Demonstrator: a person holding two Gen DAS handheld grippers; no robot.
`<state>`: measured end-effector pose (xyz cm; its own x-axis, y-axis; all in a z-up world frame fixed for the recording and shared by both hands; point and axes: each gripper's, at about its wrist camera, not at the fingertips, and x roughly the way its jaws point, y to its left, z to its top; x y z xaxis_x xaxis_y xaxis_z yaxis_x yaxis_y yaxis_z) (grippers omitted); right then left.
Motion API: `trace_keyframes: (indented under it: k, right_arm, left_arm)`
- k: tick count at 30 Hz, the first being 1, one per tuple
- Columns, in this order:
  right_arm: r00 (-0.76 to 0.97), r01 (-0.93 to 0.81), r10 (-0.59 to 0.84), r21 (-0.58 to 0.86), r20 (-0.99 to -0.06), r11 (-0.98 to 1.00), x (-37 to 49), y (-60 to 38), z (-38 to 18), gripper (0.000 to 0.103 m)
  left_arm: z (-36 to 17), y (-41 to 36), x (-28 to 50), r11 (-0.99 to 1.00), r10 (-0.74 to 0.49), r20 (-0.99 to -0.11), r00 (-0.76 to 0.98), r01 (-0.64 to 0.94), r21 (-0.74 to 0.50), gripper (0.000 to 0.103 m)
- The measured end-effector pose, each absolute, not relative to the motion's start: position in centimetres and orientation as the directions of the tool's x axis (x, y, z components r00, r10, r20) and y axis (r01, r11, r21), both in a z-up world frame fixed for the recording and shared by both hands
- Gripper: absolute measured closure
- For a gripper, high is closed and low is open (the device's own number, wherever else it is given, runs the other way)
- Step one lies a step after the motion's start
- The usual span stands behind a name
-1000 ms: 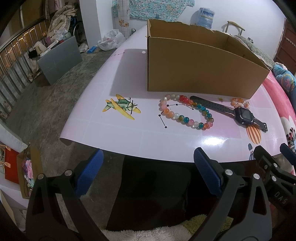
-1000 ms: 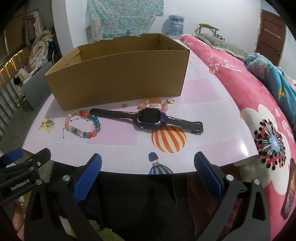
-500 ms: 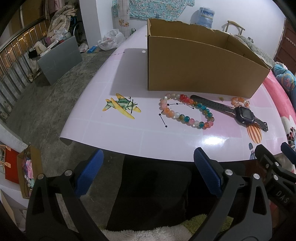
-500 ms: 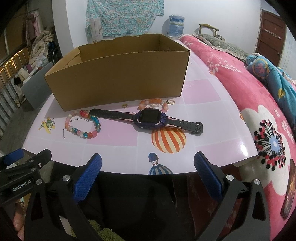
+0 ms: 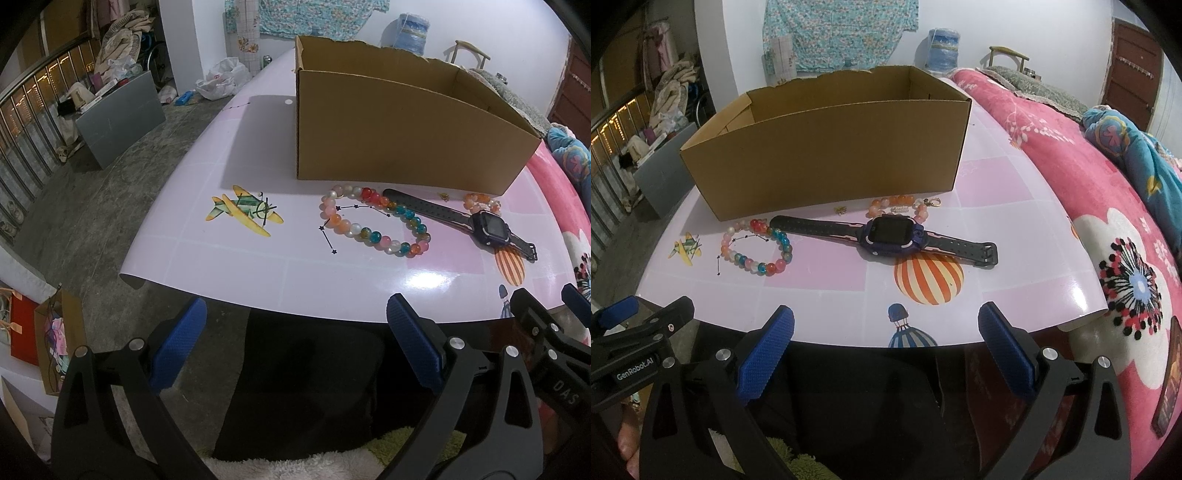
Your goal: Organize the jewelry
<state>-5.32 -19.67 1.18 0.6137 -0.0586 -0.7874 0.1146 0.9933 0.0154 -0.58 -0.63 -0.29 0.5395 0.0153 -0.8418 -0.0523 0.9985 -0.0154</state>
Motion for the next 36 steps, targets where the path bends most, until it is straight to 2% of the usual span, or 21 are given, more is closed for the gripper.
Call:
trace_keyframes:
  k: [21,29,32,36]
  right_arm:
    - [0.595,0.133,-0.072,0.009,-0.8,0.991,-2.9,-19.5,1.1,0.006]
    - [0.601,0.047,0.039,0.083,-0.798,0.995,-1.6,-18.2,1.2,0.006]
    - [0.585,0.017,0.107,0.144,-0.804,0.989,-0.8,-17.5,0.8,0.006]
    - [0.565,-0.005,0.17,0.203,-0.808,0.979,0.5,-16.7,0.6,0.007]
  left_arm:
    - [-1.6,0.9,1.1,0.999,0.002,-0.859,0.511,-0.033,-0.017,0.008]
    - [-2.1,1.9,1.7,0.999,-0.036,-0.853,0.521,0.051,-0.011,0.008]
    - [-1.8,2.3,1.9,0.994,-0.095,-0.823,0.56,0.1,-0.047,0.008]
    - [-0.9,4.4,2.4,0.954,-0.3,-0.767,0.567,0.172,-0.246,0.008]
